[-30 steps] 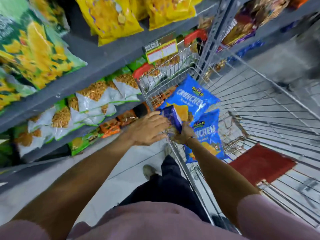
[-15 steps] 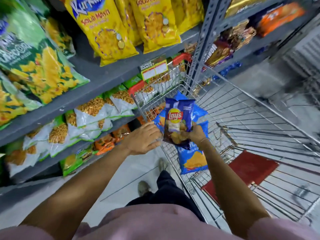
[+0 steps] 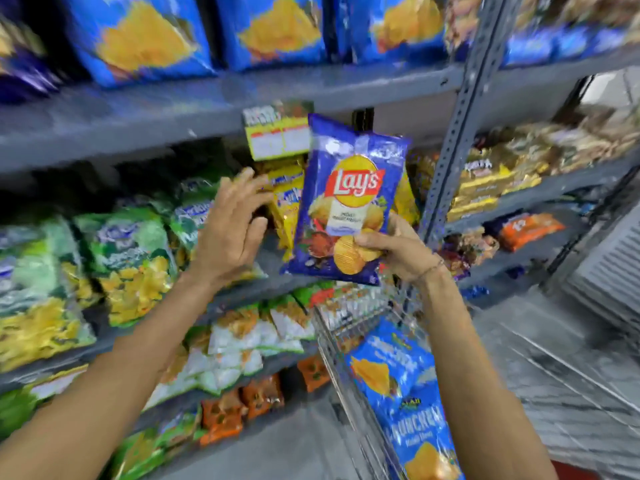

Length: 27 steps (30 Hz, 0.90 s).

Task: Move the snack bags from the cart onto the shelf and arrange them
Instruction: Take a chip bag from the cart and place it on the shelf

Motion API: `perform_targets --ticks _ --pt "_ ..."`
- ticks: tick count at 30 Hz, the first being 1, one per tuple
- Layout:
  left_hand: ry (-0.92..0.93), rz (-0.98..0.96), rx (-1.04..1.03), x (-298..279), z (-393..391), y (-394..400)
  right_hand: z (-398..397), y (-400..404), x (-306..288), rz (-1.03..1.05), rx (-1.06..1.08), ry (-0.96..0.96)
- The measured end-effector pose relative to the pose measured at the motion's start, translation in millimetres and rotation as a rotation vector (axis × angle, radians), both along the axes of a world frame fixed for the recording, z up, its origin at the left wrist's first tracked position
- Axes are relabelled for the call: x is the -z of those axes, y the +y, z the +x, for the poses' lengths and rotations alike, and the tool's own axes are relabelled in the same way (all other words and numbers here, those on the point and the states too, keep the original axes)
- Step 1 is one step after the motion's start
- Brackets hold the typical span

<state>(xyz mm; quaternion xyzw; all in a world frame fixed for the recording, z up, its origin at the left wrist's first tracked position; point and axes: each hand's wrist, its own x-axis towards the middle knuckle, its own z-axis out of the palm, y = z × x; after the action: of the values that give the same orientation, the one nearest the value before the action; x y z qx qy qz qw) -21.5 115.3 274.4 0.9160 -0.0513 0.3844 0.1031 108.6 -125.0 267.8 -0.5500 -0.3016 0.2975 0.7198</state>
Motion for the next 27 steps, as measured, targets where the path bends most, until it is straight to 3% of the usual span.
perform_targets --ticks 6,14,22,27 --pt "-0.238 0.114 -0.382 -71 -84 83 -44 106 -121 0.138 -0.092 -0.254" --pt "-0.129 0.071 -0.883 -92 -176 176 -91 239 -210 0.151 -0.162 -0.387" --pt "-0.024 0.109 -0.972 -76 -199 206 -110 337 -216 0.046 -0.181 -0.375" --pt "-0.096 0.130 -0.975 -74 -192 221 -103 377 -214 0.056 -0.156 -0.324"
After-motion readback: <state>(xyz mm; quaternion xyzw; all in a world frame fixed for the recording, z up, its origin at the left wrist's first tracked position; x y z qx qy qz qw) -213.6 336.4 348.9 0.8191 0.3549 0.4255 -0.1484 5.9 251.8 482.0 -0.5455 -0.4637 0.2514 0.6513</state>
